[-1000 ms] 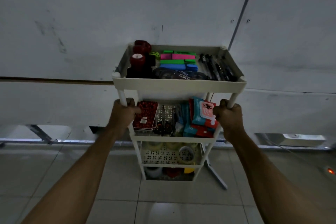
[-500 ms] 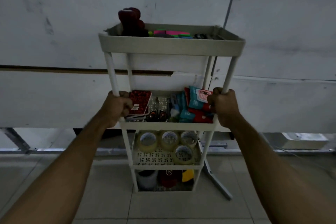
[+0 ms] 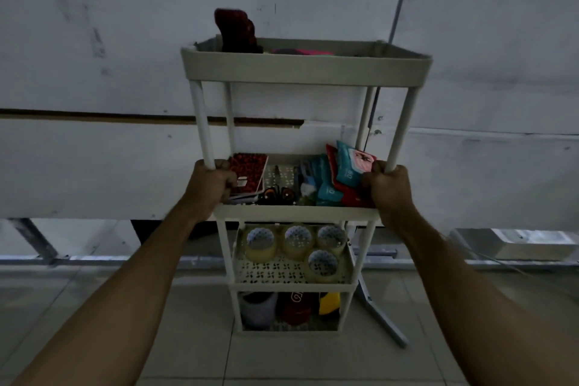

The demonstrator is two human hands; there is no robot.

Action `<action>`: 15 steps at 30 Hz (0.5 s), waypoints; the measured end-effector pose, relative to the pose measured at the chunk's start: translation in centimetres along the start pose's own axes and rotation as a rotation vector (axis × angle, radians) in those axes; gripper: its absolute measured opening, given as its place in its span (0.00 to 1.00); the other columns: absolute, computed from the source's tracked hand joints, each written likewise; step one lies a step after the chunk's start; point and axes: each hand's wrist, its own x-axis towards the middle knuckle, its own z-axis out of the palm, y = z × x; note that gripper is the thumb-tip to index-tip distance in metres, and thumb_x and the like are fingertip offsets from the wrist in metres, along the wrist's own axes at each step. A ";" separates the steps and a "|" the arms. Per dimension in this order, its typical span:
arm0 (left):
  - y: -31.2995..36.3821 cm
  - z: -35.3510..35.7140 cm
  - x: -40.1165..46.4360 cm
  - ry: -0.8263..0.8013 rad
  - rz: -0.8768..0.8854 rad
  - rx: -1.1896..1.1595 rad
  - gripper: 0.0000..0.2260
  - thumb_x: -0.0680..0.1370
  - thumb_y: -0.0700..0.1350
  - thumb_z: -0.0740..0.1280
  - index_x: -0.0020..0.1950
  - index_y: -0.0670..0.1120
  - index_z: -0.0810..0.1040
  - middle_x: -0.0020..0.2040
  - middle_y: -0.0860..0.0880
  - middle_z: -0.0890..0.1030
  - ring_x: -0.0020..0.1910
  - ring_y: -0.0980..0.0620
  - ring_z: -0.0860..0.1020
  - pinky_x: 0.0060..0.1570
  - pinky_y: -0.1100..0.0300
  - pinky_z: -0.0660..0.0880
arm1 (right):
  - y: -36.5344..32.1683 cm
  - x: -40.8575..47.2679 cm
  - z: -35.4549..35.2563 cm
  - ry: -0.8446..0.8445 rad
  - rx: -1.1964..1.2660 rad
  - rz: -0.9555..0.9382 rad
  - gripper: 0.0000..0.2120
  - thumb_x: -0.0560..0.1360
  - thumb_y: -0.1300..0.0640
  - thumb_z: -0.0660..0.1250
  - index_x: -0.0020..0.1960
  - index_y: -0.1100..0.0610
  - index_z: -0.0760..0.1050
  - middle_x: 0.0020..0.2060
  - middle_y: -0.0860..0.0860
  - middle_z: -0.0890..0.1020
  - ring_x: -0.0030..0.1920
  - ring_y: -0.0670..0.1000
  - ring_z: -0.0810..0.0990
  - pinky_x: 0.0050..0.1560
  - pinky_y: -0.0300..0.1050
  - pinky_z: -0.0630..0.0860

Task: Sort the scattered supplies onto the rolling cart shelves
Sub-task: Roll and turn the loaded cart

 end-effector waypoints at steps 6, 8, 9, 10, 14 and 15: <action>-3.2 -0.8 -3.0 0.164 0.299 0.201 0.17 0.72 0.33 0.72 0.47 0.49 0.68 0.41 0.47 0.72 0.39 0.54 0.74 0.41 0.63 0.76 | 2.9 -3.3 -0.6 0.088 0.021 -0.293 0.23 0.69 0.55 0.76 0.58 0.46 0.67 0.58 0.50 0.75 0.56 0.46 0.78 0.48 0.41 0.81; -5.8 -0.8 -4.8 0.151 0.192 0.148 0.25 0.71 0.34 0.74 0.58 0.46 0.62 0.55 0.43 0.71 0.52 0.52 0.75 0.51 0.60 0.77 | 4.9 -4.4 -0.4 0.063 0.066 -0.239 0.38 0.65 0.50 0.79 0.67 0.49 0.60 0.65 0.52 0.65 0.65 0.48 0.72 0.57 0.46 0.79; -7.0 -0.5 -5.5 0.112 0.112 0.137 0.28 0.70 0.34 0.74 0.60 0.44 0.59 0.57 0.42 0.70 0.54 0.50 0.75 0.53 0.56 0.77 | 6.0 -4.9 -0.2 0.052 0.045 -0.203 0.45 0.62 0.46 0.81 0.69 0.49 0.57 0.67 0.51 0.61 0.68 0.49 0.68 0.61 0.48 0.76; -8.2 0.0 -6.1 0.080 0.045 0.149 0.30 0.70 0.34 0.75 0.61 0.42 0.58 0.56 0.42 0.71 0.54 0.48 0.75 0.53 0.52 0.77 | 6.9 -5.3 0.2 0.061 -0.013 -0.192 0.51 0.59 0.44 0.82 0.72 0.50 0.55 0.68 0.50 0.59 0.70 0.49 0.65 0.65 0.47 0.73; -10.5 1.7 -6.7 0.130 -0.079 0.252 0.24 0.68 0.36 0.77 0.56 0.39 0.67 0.40 0.39 0.75 0.41 0.42 0.78 0.48 0.46 0.78 | 9.8 -5.9 1.8 0.077 -0.045 -0.184 0.53 0.58 0.56 0.84 0.73 0.58 0.54 0.63 0.48 0.65 0.61 0.39 0.69 0.56 0.24 0.69; -10.7 1.8 -6.5 0.164 -0.100 0.226 0.21 0.69 0.37 0.77 0.56 0.37 0.70 0.42 0.35 0.77 0.43 0.39 0.79 0.48 0.46 0.79 | 10.4 -6.0 2.0 0.064 -0.045 -0.175 0.50 0.60 0.61 0.83 0.71 0.58 0.56 0.61 0.47 0.69 0.57 0.36 0.73 0.52 0.25 0.72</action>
